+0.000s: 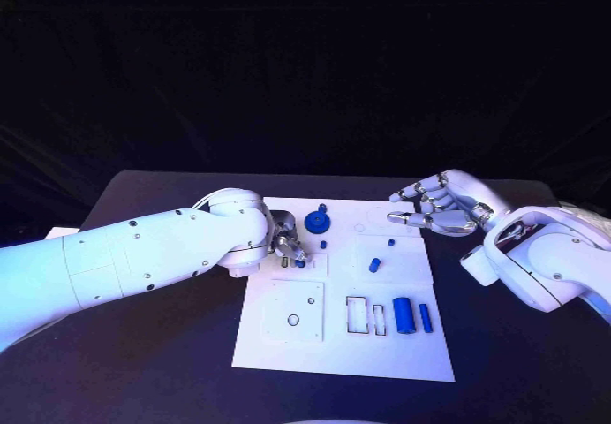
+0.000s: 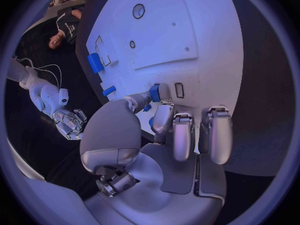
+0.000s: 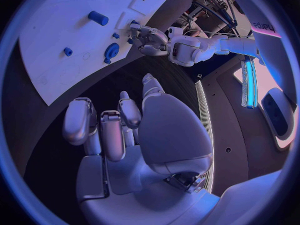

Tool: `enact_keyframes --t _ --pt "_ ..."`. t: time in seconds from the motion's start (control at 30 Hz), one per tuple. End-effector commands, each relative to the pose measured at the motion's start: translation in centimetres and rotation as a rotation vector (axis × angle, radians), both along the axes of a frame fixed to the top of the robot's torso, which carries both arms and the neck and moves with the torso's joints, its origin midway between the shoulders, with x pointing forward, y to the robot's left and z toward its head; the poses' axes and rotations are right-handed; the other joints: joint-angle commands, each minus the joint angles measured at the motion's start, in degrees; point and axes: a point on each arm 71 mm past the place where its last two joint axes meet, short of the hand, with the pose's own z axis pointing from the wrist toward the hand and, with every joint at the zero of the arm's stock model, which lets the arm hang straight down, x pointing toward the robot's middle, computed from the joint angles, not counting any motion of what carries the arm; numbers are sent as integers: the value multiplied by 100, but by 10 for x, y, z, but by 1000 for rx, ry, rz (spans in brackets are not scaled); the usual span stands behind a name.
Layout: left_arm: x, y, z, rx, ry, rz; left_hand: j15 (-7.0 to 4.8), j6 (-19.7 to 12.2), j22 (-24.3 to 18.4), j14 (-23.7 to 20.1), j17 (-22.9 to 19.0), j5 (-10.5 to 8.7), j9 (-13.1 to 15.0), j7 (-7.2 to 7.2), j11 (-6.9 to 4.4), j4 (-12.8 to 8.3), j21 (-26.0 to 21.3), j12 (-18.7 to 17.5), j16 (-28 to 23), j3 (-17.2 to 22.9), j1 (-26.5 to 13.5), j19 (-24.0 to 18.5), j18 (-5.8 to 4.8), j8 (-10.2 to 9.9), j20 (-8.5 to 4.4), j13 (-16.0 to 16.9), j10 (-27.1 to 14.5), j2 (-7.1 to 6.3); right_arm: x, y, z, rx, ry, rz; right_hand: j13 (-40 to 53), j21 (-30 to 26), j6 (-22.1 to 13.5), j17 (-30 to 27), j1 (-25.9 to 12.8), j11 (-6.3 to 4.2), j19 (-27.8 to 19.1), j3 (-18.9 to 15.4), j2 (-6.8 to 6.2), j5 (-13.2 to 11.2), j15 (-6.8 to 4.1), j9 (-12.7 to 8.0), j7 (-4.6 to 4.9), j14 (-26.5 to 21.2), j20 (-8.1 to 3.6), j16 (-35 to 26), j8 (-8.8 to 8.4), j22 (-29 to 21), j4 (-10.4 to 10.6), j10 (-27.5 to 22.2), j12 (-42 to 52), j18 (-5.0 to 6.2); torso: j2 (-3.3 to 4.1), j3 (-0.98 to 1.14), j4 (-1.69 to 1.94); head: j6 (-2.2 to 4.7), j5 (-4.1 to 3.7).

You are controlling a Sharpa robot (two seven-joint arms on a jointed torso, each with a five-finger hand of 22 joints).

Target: Assemble the parts on the task board

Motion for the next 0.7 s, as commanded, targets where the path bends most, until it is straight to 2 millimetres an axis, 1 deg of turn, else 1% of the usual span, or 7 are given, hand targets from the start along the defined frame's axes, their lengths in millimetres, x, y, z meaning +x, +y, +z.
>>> enact_keyframes --t 0.03,0.2,0.47,0.7 --pt "-5 0 -9 54 54 7 -33 81 1233 592 1510 32 -1 -45 0 58 22 34 17 -3 -97 437 -102 -43 -28 12 63 -3 -1 1 -1 -7 7 11 -10 -39 48 555 -10 0 -35 -30 -9 22 -19 5 2 391 17 -29 17 -10 1 -42 -22 42 1 -2 -1 -8 -1" --pt "-4 0 -9 57 57 5 -36 125 1244 592 1510 25 -15 -49 -4 109 27 61 17 -33 -254 443 -105 -59 -32 45 90 7 -1 2 -1 -7 7 12 -11 -40 50 555 -8 -1 -35 -32 -9 29 -19 5 1 391 16 -29 18 -10 0 -42 -23 42 0 -2 1 -14 -1" --pt "-3 0 -9 60 59 3 -39 183 1248 592 1510 13 -26 -56 -8 182 27 103 17 -132 -446 445 -105 -70 -35 97 121 -14 -1 2 -1 -7 7 13 -11 -40 50 555 -8 -1 -35 -32 -9 29 -19 5 1 391 16 -29 18 -10 0 -42 -23 42 1 -1 0 -14 -1" --pt "-3 0 -10 67 61 -1 -42 252 1256 592 1510 -2 -29 -65 -13 292 30 136 17 -421 -671 449 -107 -72 -38 140 150 -101 -1 2 -1 -7 7 13 -23 -46 53 545 -12 -1 -39 -42 -9 44 -20 6 0 389 16 -36 19 -17 3 -49 -39 43 -2 -2 3 -23 -7"
